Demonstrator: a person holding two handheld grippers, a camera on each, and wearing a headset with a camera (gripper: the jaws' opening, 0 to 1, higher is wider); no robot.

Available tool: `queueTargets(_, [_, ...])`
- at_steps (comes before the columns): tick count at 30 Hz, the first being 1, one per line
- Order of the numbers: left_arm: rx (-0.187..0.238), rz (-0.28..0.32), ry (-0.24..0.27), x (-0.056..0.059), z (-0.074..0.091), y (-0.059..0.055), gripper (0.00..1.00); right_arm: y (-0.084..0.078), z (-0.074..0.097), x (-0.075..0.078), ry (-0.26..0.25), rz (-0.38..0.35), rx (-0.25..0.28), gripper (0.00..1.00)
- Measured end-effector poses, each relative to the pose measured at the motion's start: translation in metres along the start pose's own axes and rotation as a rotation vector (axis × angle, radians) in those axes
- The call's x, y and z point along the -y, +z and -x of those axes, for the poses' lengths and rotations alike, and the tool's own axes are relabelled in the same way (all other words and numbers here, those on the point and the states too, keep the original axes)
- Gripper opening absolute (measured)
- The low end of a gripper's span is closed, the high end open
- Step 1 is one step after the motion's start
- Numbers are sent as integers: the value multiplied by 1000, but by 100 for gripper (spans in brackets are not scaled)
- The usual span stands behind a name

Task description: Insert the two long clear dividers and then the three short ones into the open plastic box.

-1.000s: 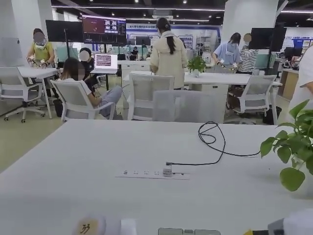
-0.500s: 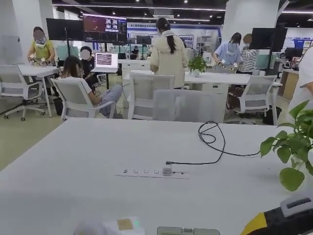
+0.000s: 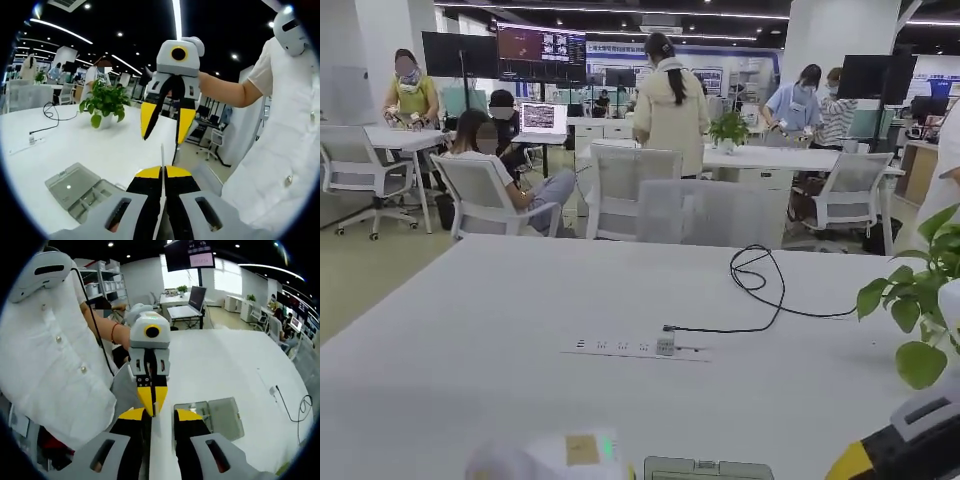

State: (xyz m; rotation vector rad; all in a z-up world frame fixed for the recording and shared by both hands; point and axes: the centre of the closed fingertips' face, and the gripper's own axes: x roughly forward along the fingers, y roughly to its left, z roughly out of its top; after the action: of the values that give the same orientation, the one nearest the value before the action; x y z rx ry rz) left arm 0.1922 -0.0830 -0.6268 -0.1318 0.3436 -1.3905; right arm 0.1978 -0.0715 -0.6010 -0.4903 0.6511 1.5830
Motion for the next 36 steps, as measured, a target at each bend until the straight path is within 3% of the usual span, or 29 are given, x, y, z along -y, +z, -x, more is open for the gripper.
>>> queueTargets(12, [3,-31,-25,8,1,4,0,-14,-4,-13,87,11,-66,12])
queueTargets(21, [-1,-59,-27,12,1,2,0,-14,-8,-17,106,26,-79,4])
queueTargets(36, [-8,-109,-9,12,6,-2,0,-13,-16,-19,123,26,-73,3])
